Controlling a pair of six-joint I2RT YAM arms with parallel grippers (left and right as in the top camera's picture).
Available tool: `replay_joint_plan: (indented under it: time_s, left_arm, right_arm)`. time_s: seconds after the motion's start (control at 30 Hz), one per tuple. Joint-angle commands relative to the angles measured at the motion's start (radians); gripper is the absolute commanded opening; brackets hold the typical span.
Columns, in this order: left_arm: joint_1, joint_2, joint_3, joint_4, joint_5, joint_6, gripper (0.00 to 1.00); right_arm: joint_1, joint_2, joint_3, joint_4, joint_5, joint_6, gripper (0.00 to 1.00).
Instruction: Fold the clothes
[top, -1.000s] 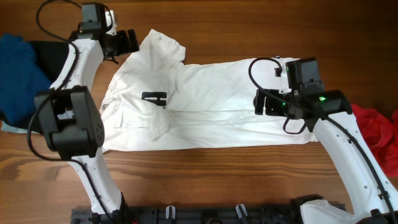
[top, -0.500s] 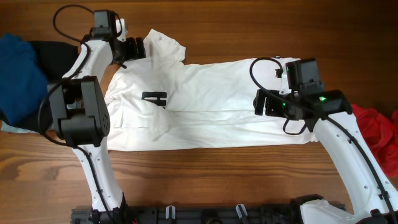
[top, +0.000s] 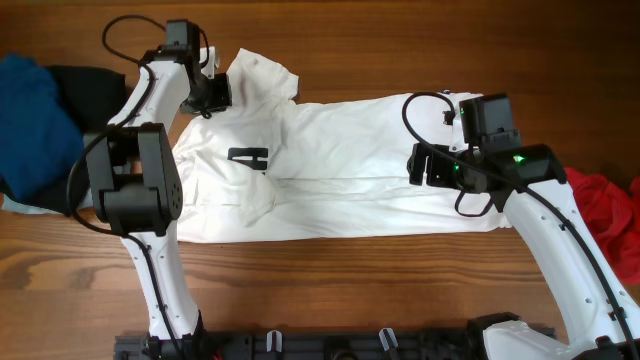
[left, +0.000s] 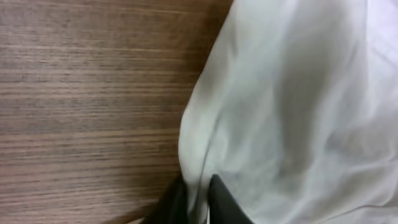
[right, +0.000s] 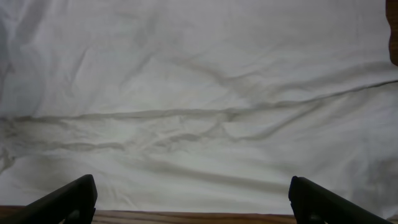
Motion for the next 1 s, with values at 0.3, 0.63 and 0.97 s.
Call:
replay_joint_plan:
  time_s: [0.3,0.63,0.97]
  left_arm:
    - [0.049,0.046,-0.032,-0.022,-0.015,-0.19,0.04]
    - [0.07,0.047,-0.032,-0.099,0.05,-0.281,0.04]
    - [0.067,0.047,-0.032,-0.13,0.05,-0.299,0.04]
  right_arm:
    - [-0.163,0.095,0.016,0.209,-0.02,-0.044,0.98]
    - [-0.287,0.552,0.202,0.594,-0.012,-0.141,0.92]
    - [-0.315,0.797,0.271,0.72,0.008,-0.116,0.82]
